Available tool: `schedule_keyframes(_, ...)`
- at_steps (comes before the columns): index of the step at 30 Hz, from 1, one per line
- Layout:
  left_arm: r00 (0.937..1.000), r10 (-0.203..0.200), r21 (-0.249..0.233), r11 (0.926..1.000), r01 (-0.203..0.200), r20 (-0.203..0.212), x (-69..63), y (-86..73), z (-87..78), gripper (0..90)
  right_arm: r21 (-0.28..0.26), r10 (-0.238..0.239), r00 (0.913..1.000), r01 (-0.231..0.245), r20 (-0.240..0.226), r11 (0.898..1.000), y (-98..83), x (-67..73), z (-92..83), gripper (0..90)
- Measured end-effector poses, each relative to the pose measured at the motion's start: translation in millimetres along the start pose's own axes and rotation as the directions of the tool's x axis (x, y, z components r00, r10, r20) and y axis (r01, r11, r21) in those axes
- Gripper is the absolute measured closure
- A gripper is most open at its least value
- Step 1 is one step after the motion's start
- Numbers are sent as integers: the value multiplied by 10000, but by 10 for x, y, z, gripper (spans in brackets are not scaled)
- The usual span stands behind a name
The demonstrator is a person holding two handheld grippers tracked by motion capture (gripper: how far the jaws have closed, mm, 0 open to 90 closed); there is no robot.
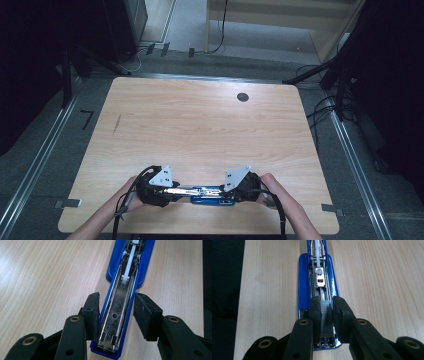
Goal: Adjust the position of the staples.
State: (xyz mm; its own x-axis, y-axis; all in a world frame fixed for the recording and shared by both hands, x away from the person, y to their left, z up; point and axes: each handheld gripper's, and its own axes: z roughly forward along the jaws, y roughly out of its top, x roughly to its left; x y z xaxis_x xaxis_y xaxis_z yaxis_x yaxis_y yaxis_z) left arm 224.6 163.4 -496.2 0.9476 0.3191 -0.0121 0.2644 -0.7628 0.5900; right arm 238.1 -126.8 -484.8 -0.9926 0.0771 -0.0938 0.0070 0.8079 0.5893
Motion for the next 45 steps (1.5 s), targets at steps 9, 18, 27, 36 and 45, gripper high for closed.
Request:
schedule_keyframes(9,10000,-16,-2,10000,16,-32,-4,3,2,572,47,-173,9998,174,-80,9998,-8,-4,-12,794)
schedule_keyframes(18,10000,-24,32,10000,24,-10,-1,8,2,571,205,-321,9991,326,-261,9993,-14,-13,5,794)
schedule_keyframes(27,10000,-25,40,10000,25,-23,-2,8,1,571,316,-226,9994,234,-245,9992,-19,-27,-7,771)
schedule_keyframes(36,10000,-23,14,10000,23,-21,-2,6,2,570,188,1208,9927,-1207,-52,9925,-22,-64,-40,648)
schedule_keyframes(45,10000,-9,19,10000,9,-22,-2,7,2,568,48,3152,9456,-3166,808,9486,81,-58,47,564)
